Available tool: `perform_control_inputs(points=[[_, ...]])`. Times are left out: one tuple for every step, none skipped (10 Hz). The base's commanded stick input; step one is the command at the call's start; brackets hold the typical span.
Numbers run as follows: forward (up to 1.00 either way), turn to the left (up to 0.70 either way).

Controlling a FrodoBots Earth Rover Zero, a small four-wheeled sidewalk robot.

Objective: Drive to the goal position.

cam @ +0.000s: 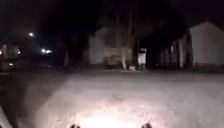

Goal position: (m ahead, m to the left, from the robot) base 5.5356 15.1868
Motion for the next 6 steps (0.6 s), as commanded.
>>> perform_control_inputs(points=[[0.5,0.36],[0.5,0.5],[0.5,0.5],[0.5,0.5],[0.5,0.5],[0.5,0.5]])
